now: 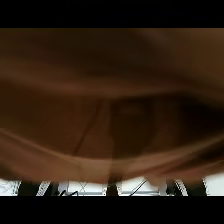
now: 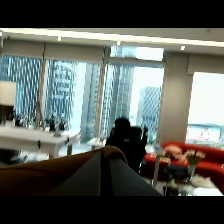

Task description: Fold the shirts.

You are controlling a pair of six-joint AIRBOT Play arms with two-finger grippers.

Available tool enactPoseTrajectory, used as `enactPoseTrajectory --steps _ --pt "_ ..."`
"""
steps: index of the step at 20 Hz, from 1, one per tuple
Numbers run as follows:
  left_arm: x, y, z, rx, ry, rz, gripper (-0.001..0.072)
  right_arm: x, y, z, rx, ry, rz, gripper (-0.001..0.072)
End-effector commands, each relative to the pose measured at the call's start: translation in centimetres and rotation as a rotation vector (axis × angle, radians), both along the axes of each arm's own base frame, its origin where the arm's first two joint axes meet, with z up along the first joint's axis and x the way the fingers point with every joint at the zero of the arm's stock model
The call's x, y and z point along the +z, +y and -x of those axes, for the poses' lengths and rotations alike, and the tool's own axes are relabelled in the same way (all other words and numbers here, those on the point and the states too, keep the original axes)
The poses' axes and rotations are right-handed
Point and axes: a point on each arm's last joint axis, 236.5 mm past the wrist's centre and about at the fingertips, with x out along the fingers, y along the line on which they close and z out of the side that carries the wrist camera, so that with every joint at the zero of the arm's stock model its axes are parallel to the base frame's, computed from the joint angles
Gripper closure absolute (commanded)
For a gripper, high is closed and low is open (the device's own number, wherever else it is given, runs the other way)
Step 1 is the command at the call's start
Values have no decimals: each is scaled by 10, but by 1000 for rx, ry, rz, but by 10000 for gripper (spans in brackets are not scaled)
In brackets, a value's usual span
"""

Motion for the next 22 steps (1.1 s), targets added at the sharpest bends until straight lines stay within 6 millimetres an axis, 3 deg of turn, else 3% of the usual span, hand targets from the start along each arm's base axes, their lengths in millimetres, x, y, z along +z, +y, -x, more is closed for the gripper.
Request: enactPoseTrajectory --steps 1,4,7,9,11,14,16,19,22 --pt "-111 15 -77 5 424 75 698 -115 13 -97 97 434 -69 686" --pt "-239 22 -139 -9 758 139 698 -252 15 -185 136 753 -180 686" --pt "-377 29 -172 -4 1038 196 697 -377 4 -237 86 964 -261 686" --pt "-454 35 -193 10 1129 221 697 -437 -6 -263 37 1039 -319 686" --pt "-506 42 -221 28 1152 245 698 -475 -16 -293 -12 1047 -358 686" --pt "-546 55 -271 78 1082 339 697 -498 -34 -337 -87 975 -393 686" --pt "-553 61 -298 94 1026 373 697 -503 -41 -359 -108 953 -391 686" --pt "-546 66 -325 95 988 380 697 -490 -49 -386 -124 894 -373 686" --pt "-530 65 -331 86 976 379 697 -477 -45 -393 -107 880 -368 686"
